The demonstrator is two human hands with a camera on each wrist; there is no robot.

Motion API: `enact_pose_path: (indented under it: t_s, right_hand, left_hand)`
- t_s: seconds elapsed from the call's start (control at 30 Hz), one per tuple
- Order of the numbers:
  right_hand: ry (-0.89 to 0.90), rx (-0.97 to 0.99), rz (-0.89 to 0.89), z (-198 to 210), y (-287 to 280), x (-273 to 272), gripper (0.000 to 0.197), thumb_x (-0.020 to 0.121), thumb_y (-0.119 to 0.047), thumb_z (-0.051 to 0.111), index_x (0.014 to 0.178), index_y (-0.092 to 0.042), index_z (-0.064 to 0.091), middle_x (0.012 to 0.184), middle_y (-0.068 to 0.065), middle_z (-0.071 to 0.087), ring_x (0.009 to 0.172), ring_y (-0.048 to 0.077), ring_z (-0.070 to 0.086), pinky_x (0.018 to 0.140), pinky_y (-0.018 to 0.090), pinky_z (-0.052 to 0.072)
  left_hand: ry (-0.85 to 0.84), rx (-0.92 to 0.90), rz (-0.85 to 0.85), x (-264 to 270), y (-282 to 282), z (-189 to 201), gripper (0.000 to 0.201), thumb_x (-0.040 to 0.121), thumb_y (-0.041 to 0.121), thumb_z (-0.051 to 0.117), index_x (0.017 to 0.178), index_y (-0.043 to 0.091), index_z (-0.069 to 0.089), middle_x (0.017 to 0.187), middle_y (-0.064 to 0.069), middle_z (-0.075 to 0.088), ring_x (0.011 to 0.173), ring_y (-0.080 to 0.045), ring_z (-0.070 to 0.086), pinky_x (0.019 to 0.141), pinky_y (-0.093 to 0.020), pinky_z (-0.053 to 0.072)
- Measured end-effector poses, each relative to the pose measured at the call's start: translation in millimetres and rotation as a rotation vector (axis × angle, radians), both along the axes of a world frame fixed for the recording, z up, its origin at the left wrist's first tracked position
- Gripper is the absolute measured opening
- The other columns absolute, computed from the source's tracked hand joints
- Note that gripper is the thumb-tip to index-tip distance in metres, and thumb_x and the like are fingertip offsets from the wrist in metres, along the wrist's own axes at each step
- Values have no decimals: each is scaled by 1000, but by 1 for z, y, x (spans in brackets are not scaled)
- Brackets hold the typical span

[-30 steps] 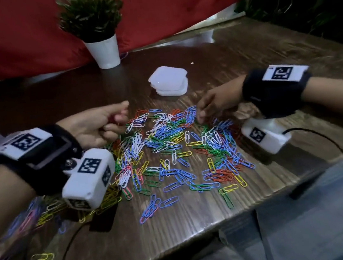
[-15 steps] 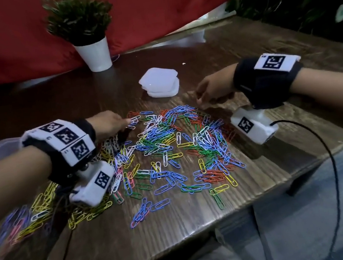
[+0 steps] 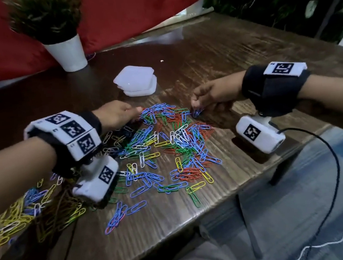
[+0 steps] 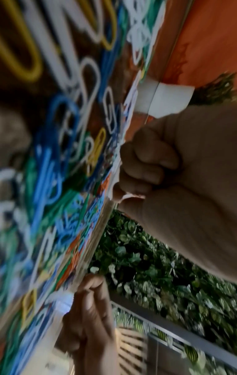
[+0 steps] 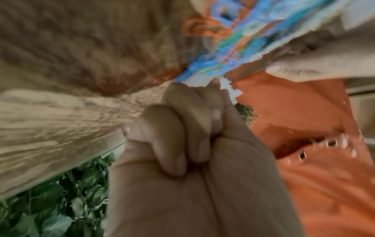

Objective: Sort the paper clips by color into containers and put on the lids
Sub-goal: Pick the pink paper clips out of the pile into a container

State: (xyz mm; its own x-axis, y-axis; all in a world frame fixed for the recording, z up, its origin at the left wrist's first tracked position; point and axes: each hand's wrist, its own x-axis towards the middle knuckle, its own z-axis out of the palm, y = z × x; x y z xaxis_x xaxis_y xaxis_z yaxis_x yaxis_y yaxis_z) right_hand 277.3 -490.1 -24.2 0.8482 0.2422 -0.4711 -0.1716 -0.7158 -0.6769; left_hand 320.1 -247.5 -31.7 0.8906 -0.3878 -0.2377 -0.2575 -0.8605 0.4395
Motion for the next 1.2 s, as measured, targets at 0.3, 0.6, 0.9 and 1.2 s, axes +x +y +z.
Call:
enact_pose_path:
  t_s: [0.3, 0.6, 0.9, 1.2]
  right_hand:
    - [-141, -128, 98, 2, 20, -29, 23, 97, -9, 44, 76, -18, 46, 58, 3, 38, 27, 1, 34, 28, 11, 22]
    - [-221, -293, 297, -19, 53, -91, 15, 94, -13, 50, 82, -19, 43, 69, -10, 42, 77, 12, 41, 65, 25, 31]
    - [-340, -269, 326, 15, 96, -83, 16, 95, -18, 47, 79, -20, 45, 63, -6, 43, 51, 7, 39, 49, 17, 31]
    - [-415, -572, 751, 22, 218, -70, 41, 98, -16, 40, 137, -27, 45, 121, 5, 57, 111, 21, 53, 87, 24, 39]
  left_hand:
    - [107, 64, -280, -34, -20, -12, 36, 79, 29, 72, 59, 16, 43, 52, 3, 40, 39, -2, 33, 43, -14, 26]
    - [40, -4, -266, -58, -8, -2, 36, 74, 30, 75, 58, 16, 45, 42, 10, 37, 37, -3, 29, 39, -15, 21]
    - [80, -273, 116, -102, 104, 52, 64, 72, 70, 58, 65, 6, 56, 55, -2, 39, 52, -14, 38, 54, -23, 33]
    - [135, -562, 510, -187, 204, 8, 16, 92, 22, 50, 80, 16, 57, 48, 3, 32, 37, -4, 26, 35, -11, 20]
